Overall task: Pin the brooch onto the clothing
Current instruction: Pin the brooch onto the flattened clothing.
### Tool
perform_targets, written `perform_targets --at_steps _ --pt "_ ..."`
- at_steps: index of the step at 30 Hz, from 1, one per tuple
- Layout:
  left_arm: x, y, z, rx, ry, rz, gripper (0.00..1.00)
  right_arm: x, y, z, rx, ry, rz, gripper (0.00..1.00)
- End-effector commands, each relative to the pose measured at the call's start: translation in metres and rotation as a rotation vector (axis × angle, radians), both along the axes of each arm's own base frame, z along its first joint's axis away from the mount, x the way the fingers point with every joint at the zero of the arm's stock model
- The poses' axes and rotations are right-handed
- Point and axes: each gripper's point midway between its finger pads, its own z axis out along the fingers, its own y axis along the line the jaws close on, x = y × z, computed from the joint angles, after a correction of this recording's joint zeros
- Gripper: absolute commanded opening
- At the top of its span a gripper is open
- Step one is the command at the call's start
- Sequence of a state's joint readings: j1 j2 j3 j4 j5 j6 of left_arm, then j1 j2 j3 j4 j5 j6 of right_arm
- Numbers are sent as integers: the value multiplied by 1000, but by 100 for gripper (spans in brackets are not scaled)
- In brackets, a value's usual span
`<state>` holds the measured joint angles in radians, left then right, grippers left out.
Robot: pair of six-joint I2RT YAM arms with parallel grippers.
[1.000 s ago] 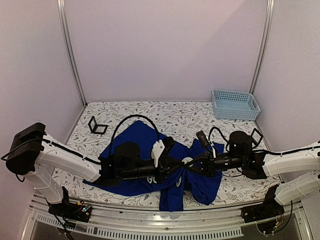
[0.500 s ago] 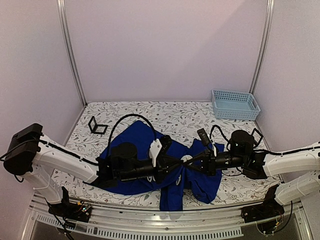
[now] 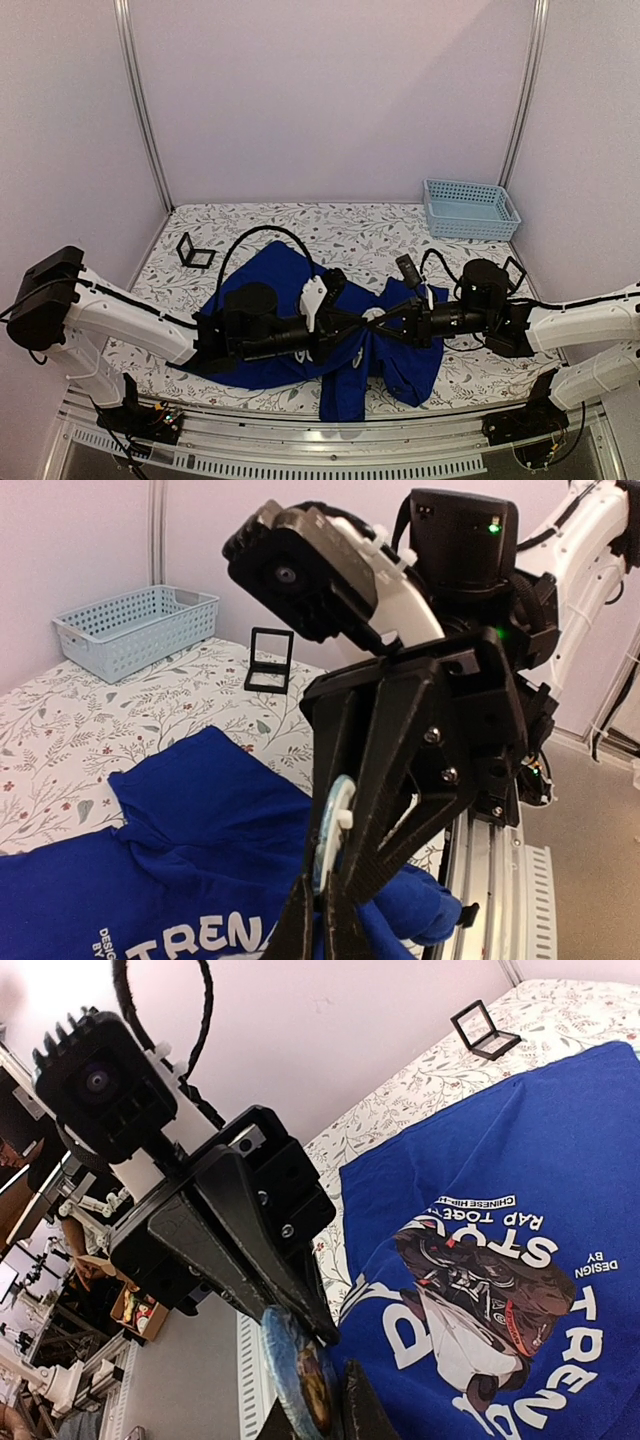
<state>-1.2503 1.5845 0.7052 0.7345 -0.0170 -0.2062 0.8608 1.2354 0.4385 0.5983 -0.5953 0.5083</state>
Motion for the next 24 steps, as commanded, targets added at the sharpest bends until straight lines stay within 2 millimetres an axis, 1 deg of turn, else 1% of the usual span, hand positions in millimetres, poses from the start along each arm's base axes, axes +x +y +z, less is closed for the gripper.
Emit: perform_targets --at_steps 1,7,10,11,13,15,18,20,22,24 --pt "-41 -14 -19 97 -37 -135 0 56 -14 23 60 32 -254 10" --pt "-39 -11 -18 87 -37 -111 0 66 -27 21 77 80 -344 7" --pt "-40 -10 -18 84 -33 -110 0 60 -26 26 83 59 -310 8" --pt "-40 -9 -18 81 -31 -109 0 56 -24 28 85 50 -282 11" --pt "-31 -4 -17 81 -32 -58 0 44 -18 29 76 7 -196 15" --pt "-24 2 -18 85 -30 -27 0 27 -14 29 69 -56 -83 23" --pt "-19 8 -24 121 -45 4 0 -2 -12 33 73 -133 91 35" --pt "-16 9 -33 165 -57 18 0 -14 -15 35 66 -187 155 40" --pt "-13 10 -42 216 -78 28 0 -15 -19 38 57 -215 158 42" --pt "-14 9 -51 269 -111 19 0 -4 -23 37 29 -216 92 43"
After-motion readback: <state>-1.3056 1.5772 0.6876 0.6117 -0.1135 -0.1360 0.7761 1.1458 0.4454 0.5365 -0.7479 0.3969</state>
